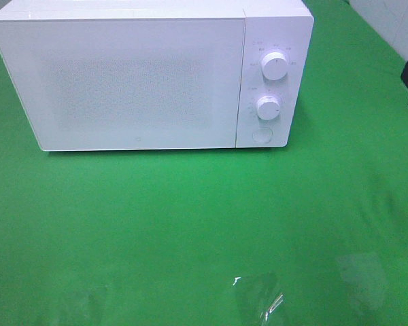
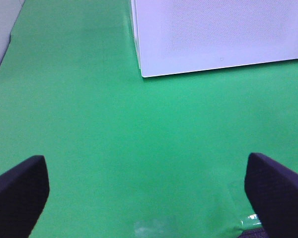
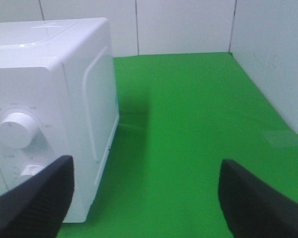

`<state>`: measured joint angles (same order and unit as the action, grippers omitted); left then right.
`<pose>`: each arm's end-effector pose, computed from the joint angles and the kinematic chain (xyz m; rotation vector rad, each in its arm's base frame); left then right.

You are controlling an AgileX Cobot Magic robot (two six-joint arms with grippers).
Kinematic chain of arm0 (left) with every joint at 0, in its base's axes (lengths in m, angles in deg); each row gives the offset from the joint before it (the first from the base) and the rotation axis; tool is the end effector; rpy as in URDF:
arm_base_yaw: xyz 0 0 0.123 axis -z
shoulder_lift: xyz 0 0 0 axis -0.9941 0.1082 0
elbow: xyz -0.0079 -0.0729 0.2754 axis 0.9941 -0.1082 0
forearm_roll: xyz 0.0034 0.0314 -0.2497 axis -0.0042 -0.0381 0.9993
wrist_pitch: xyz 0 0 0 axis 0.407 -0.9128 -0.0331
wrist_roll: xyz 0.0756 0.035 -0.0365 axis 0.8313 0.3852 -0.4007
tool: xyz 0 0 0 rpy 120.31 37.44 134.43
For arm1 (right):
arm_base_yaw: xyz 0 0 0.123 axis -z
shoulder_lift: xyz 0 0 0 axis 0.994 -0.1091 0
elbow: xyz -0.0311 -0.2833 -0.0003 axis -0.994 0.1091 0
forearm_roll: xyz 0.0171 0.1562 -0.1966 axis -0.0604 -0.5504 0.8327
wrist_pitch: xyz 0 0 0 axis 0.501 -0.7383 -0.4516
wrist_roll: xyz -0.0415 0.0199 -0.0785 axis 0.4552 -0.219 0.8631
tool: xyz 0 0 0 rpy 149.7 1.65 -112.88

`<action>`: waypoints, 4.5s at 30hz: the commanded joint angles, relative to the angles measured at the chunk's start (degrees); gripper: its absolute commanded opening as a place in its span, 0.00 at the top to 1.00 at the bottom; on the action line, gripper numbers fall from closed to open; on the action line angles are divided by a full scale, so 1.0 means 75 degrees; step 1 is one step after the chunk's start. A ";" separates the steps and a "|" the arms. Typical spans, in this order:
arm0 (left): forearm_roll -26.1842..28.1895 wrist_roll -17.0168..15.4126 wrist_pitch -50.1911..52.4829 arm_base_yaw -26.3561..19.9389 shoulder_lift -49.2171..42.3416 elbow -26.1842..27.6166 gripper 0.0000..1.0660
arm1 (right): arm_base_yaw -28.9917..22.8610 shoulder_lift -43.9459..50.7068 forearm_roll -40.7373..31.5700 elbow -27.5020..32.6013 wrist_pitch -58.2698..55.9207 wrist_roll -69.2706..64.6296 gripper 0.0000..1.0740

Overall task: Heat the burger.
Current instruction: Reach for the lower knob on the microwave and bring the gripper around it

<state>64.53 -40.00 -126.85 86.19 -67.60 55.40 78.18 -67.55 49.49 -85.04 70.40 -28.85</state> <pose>-0.0093 -0.0063 0.2824 0.1609 2.0229 -0.0554 0.1900 0.0139 0.2391 0.0055 1.6468 0.0747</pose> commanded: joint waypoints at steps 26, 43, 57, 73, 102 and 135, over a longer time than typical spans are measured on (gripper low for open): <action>0.0031 -0.0023 0.0038 -0.0015 -0.0183 -0.0031 0.06 | -0.4736 -0.3063 -0.5943 0.0023 0.4691 0.3690 0.29; 0.0031 -0.0023 0.0038 -0.0015 -0.0183 -0.0031 0.06 | -0.6394 -0.4721 -0.6807 -0.1245 0.4637 0.3736 0.30; 0.0031 -0.0023 0.0038 -0.0015 -0.0183 -0.0031 0.06 | -0.6394 -0.4859 -0.6807 -0.1383 0.4232 0.3537 0.31; 0.0031 -0.0023 0.0038 -0.0015 -0.0183 -0.0031 0.06 | -0.6364 -0.4859 -0.6723 -0.1383 0.4347 0.3331 0.27; 0.0031 -0.0023 0.0038 -0.0015 -0.0183 -0.0031 0.06 | -0.4698 -0.6646 -0.5355 -0.3186 0.3652 0.2636 0.29; 0.0031 -0.0023 0.0038 -0.0015 -0.0183 -0.0031 0.06 | -0.4049 -0.7884 -0.4943 -0.4454 0.3675 0.2506 0.30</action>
<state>64.53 -39.94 -126.85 86.19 -67.60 55.40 47.18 -126.57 11.39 -117.59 96.64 -10.17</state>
